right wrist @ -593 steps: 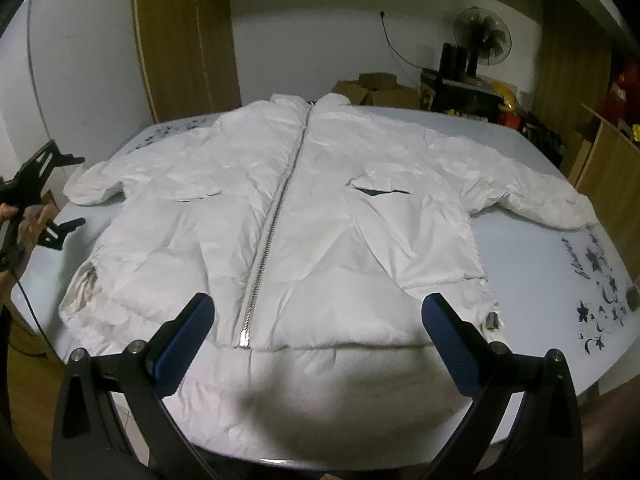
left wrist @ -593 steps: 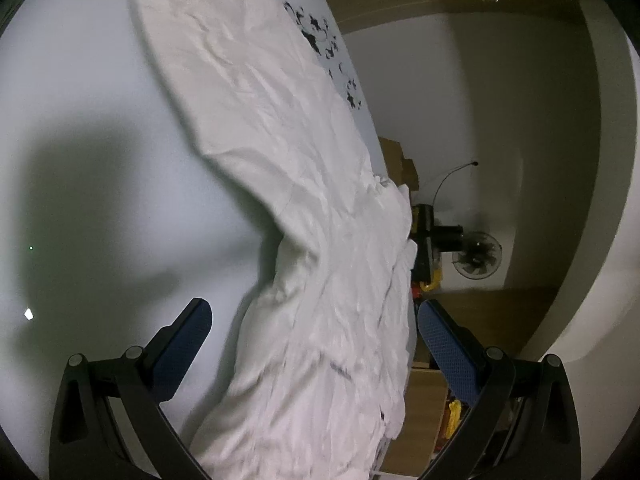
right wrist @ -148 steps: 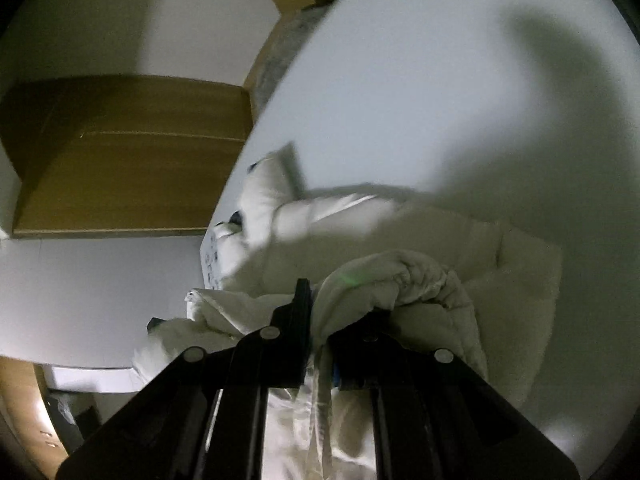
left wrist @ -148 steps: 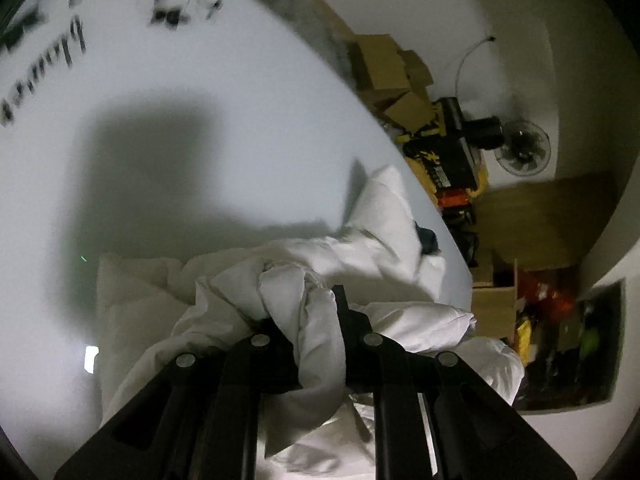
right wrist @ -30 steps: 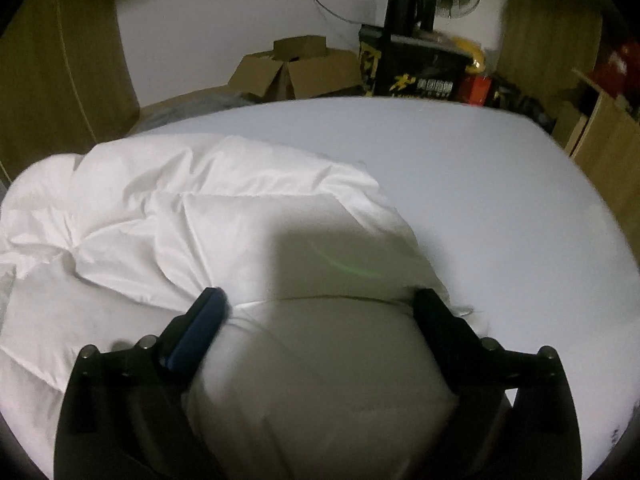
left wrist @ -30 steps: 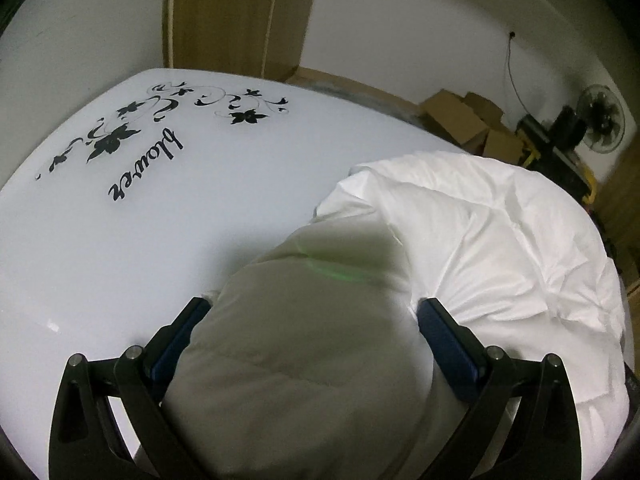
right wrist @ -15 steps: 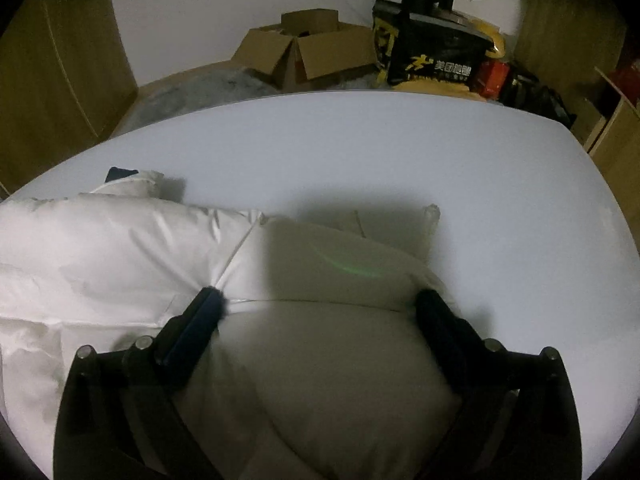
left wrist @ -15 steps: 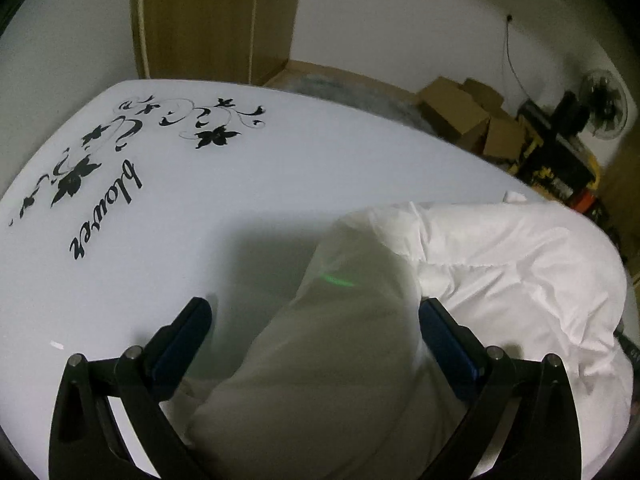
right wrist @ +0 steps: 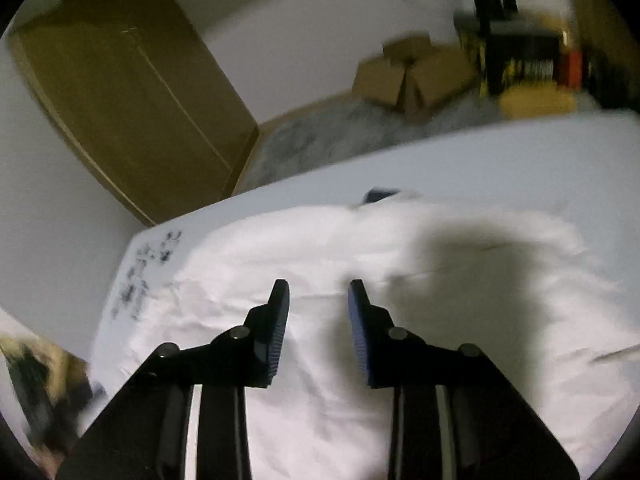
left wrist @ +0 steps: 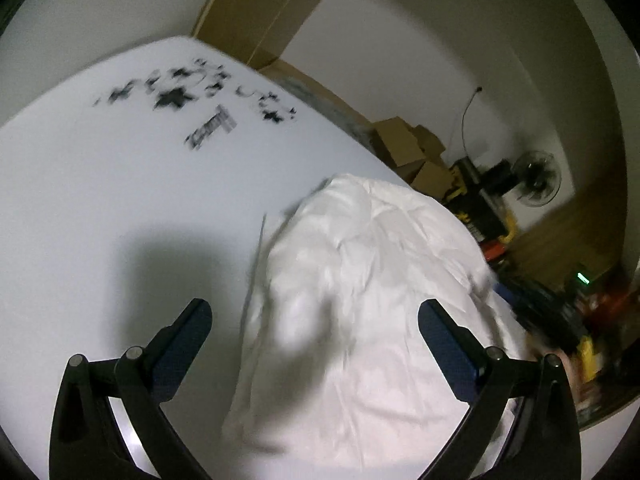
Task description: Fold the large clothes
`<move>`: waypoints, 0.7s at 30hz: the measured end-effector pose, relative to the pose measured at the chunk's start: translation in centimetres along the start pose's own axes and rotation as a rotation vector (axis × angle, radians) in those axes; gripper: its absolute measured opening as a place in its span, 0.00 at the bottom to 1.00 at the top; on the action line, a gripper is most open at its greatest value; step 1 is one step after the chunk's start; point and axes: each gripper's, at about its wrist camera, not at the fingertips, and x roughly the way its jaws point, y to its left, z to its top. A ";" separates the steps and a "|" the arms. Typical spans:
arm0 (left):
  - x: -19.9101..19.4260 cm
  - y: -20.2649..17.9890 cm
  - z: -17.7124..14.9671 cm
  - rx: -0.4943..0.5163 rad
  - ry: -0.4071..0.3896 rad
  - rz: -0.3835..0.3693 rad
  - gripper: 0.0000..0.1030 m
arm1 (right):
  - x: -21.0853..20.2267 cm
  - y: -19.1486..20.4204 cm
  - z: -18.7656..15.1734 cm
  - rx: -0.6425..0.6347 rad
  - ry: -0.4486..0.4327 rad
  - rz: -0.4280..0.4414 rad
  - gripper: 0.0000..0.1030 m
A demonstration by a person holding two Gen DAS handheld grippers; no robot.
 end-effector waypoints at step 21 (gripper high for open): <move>-0.4 2.3 -3.8 -0.037 0.076 -0.011 1.00 | -5.2 2.6 -17.3 -0.181 0.103 -0.134 0.21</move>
